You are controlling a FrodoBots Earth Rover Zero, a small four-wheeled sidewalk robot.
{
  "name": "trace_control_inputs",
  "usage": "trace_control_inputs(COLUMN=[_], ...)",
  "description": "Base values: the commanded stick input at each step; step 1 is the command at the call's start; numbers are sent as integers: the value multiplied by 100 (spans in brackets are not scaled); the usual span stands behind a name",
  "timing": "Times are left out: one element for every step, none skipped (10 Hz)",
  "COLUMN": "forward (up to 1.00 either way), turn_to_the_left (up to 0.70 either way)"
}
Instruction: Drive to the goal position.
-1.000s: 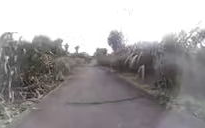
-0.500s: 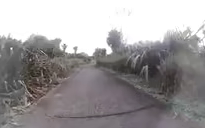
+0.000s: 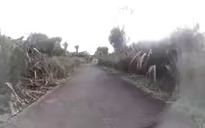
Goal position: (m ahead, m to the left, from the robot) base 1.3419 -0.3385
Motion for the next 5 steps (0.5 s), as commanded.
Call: trace_control_inputs(forward=[70,70,70,70,70], turn_to_the_left=[0,0,0,0,0])
